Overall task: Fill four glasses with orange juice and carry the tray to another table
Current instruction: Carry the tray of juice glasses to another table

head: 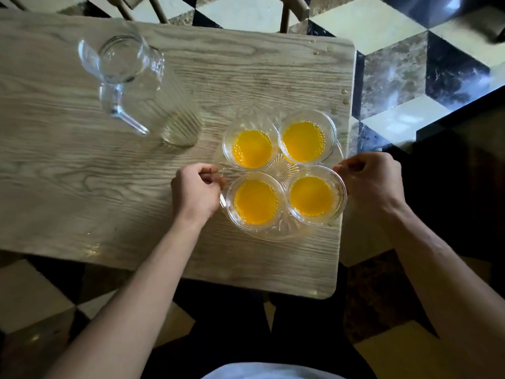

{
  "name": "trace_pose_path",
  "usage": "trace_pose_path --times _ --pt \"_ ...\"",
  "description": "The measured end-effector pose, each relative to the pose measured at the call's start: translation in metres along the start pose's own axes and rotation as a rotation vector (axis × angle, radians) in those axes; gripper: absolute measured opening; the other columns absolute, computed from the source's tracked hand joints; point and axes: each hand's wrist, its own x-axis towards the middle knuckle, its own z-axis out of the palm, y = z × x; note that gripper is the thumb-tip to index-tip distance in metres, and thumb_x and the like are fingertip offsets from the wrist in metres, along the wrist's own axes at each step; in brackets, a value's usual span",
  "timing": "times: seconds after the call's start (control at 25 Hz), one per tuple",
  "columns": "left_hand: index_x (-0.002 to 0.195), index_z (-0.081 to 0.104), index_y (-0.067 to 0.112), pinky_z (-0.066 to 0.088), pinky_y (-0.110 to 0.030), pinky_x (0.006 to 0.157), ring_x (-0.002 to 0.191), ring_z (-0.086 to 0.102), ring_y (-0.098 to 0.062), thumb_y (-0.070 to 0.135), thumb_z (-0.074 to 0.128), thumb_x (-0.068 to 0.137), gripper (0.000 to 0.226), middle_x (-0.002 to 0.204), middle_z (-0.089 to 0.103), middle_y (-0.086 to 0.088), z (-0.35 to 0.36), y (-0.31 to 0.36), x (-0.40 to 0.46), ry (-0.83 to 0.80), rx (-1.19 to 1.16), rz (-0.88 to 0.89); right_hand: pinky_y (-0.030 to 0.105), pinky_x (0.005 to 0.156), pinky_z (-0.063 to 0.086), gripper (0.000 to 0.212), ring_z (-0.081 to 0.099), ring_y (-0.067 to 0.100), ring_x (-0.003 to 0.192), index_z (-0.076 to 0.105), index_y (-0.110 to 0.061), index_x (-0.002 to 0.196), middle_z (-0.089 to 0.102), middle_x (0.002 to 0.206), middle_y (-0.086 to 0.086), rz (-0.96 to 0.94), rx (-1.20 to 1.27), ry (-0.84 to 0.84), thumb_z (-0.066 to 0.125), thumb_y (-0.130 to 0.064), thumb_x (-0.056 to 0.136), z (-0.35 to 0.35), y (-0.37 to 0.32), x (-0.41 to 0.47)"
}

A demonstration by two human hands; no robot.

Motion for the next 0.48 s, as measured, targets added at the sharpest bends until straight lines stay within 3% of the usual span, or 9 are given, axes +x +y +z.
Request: trace_pose_path --times 0.24,0.36,0.48 --pt "0.076 0.069 0.028 0.053 -0.020 0.066 0.073 0.073 -0.012 0.003 0.081 0.081 0.028 0.073 0.073 0.013 -0.017 -0.038 -0.054 0.086 -0.121 -0.148 0.014 0.033 0.046 0.004 0.062 -0.001 0.036 0.080 -0.012 0.082 0.070 0.058 -0.005 -0.107 -0.089 -0.137 0.081 -0.012 0.085 0.007 -0.014 -0.015" --pt "0.075 0.069 0.029 0.057 -0.019 0.060 0.063 0.071 -0.002 0.007 0.085 0.078 0.027 0.067 0.074 0.011 -0.027 -0.061 -0.079 0.144 -0.154 -0.211 0.009 0.033 0.042 0.004 0.061 -0.005 0.037 0.080 -0.011 0.081 0.068 0.058 -0.008 -0.183 -0.139 -0.204 0.081 -0.010 0.085 0.016 -0.024 -0.025" --pt "0.072 0.068 0.028 0.045 -0.008 0.045 0.050 0.064 0.010 0.007 0.085 0.079 0.028 0.065 0.074 0.010 -0.038 -0.081 -0.102 0.211 -0.195 -0.284 0.004 0.034 0.036 0.009 0.058 -0.009 0.036 0.079 -0.013 0.079 0.064 0.055 -0.016 -0.271 -0.194 -0.278 0.080 -0.007 0.085 0.027 -0.038 -0.036"
